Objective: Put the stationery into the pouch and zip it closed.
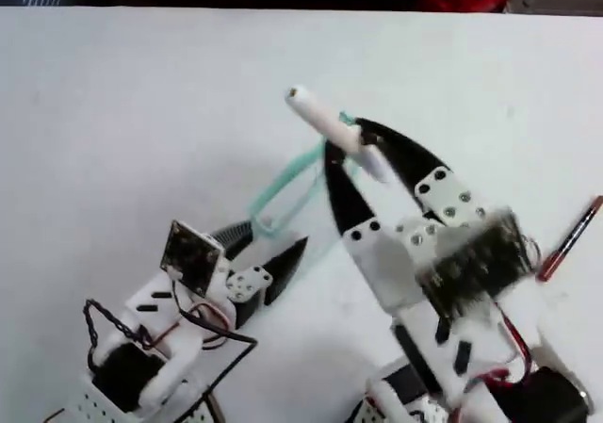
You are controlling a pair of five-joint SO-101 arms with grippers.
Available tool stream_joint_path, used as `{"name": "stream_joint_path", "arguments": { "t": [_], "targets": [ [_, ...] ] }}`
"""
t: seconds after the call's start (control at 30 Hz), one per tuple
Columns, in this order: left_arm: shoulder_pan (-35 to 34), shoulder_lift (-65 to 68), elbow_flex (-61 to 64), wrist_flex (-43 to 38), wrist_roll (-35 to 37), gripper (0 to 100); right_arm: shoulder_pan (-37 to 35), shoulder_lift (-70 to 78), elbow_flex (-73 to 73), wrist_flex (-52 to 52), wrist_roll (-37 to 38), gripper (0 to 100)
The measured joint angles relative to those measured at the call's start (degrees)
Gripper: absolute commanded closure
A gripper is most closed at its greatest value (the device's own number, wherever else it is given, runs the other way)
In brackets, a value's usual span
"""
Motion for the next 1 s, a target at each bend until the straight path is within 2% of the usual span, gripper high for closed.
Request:
{"name": "stream_joint_path", "arguments": {
  "t": [0.1,0.27,0.57,0.77,0.93,1.0],
  "targets": [
    [0.0,0.0,-0.6,1.4,1.4,79,-2.8,0.4,1.7,-6.2,-3.7,98.1],
    [0.0,-0.3,-1.6,3.2,1.8,79,-3.3,2.7,7.3,-12.3,-9.0,98.1],
    [0.0,-0.2,-1.7,3.2,1.8,79,-4.6,2.6,18.9,-17.1,-9.8,98.1],
    [0.0,-0.2,-1.7,3.2,1.8,79,-6.4,2.6,19.6,-14.2,-9.8,98.1],
    [0.0,-0.2,-1.7,3.2,1.8,79,-3.3,2.6,19.6,-8.3,-9.8,97.9],
    [0.0,-0.2,-1.7,3.2,1.8,79,-3.3,2.6,19.6,-7.2,-9.8,93.7]
  ]
}}
